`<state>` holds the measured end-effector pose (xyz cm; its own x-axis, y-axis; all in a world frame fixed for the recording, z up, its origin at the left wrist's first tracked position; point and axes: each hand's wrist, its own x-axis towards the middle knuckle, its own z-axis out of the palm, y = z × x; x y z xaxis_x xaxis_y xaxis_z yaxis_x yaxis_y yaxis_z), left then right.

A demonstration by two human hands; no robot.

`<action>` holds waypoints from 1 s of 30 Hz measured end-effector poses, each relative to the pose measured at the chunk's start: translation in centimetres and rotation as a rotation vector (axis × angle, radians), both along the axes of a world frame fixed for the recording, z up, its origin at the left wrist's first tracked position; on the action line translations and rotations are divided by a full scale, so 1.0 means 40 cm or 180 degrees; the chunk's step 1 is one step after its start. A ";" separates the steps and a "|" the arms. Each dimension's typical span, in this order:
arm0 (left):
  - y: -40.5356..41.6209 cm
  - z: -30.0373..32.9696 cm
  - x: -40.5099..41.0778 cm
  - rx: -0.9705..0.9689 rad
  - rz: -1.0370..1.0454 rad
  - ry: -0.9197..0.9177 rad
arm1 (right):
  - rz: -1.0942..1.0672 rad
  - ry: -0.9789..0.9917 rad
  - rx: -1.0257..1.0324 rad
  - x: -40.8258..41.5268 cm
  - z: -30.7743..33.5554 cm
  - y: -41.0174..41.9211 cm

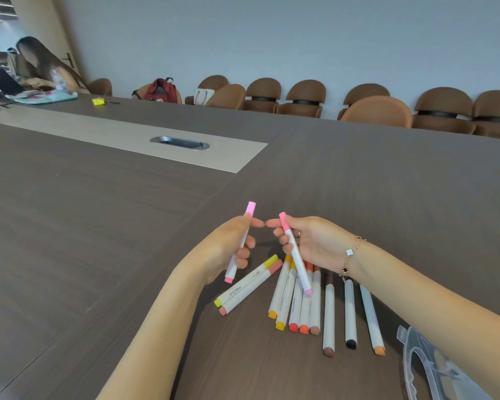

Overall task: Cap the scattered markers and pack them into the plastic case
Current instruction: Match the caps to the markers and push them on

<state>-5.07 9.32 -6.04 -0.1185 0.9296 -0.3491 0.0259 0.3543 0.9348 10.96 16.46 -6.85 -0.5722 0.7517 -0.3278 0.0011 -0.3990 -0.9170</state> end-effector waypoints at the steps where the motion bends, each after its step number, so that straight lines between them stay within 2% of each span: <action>1: 0.003 -0.004 -0.001 0.0039 0.0092 0.0021 | -0.0010 0.0031 -0.0106 -0.003 0.000 -0.003; 6: 0.011 -0.006 -0.010 0.0146 0.0458 -0.0060 | -0.0244 0.0008 -0.0223 -0.014 -0.003 -0.019; 10: 0.012 -0.001 -0.020 0.0001 0.0287 -0.0063 | -0.0599 0.0044 -0.0286 -0.033 -0.001 -0.024; 14: 0.019 -0.005 -0.018 -0.0004 0.0303 0.0118 | -0.0723 -0.1234 0.0673 -0.041 -0.032 -0.025; 15: 0.021 -0.007 -0.018 -0.0009 0.0283 0.0195 | -0.0763 -0.1288 0.0811 -0.037 -0.037 -0.026; 18: 0.022 -0.010 -0.017 -0.0134 0.0182 0.0235 | -0.0759 -0.0748 0.0700 -0.022 -0.044 -0.027; 20: 0.023 -0.011 -0.015 -0.0255 0.0163 0.0244 | -0.0644 -0.0974 0.0799 -0.013 -0.042 -0.027; 22: 0.024 -0.011 -0.015 -0.0304 0.0181 0.0272 | -0.0337 -0.1663 0.1225 -0.010 -0.042 -0.027; 24: 0.024 -0.011 -0.017 -0.0283 0.0173 0.0318 | -0.0080 -0.2094 0.1773 -0.011 -0.048 -0.024; 27: 0.019 -0.015 -0.021 -0.0100 -0.0049 0.0423 | -0.0509 -0.2094 0.2786 -0.015 -0.039 -0.021; 30: 0.011 -0.022 -0.016 0.0135 -0.0496 0.0591 | -0.0539 -0.1843 0.3139 -0.035 -0.014 -0.024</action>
